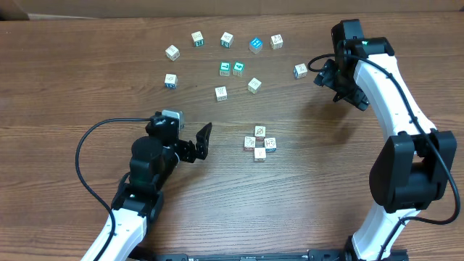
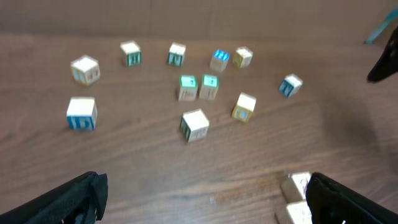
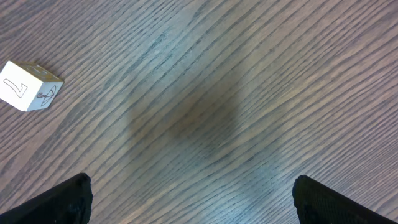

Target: Form a circle

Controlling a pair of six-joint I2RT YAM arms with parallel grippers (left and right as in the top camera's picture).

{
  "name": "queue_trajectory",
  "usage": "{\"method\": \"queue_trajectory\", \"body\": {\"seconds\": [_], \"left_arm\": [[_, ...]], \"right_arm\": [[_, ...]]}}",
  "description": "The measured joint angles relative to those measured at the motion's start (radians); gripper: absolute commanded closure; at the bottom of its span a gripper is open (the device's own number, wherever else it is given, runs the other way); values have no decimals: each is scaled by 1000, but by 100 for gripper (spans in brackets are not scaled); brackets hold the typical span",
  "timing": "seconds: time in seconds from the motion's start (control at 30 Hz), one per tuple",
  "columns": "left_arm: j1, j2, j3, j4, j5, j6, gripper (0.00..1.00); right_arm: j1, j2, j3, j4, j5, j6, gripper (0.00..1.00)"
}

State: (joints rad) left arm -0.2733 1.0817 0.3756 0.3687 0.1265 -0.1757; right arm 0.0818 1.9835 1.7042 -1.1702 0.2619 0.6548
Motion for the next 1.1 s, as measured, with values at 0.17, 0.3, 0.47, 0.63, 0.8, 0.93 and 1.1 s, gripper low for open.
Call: {"method": "queue_trajectory", "body": {"seconds": [0.17, 0.3, 0.47, 0.63, 0.8, 0.93, 1.1], "left_arm": [[0, 0, -1, 21, 13, 0, 0], [0, 0, -2, 23, 14, 0, 0], [0, 0, -27, 70, 17, 0, 0], [0, -11, -85, 168, 18, 0, 0], [0, -56, -126, 209, 20, 0, 1], [0, -94, -154, 249, 20, 0, 1], [0, -126, -238, 368, 20, 0, 0]], "right_arm": [[0, 0, 0, -1, 0, 0, 0], [0, 0, 0, -1, 0, 0, 0], [0, 0, 0, 0, 0, 0, 0], [0, 0, 0, -1, 0, 0, 0], [0, 0, 0, 0, 0, 0, 0], [0, 0, 0, -1, 0, 0, 0], [0, 0, 0, 0, 0, 0, 0]]}}
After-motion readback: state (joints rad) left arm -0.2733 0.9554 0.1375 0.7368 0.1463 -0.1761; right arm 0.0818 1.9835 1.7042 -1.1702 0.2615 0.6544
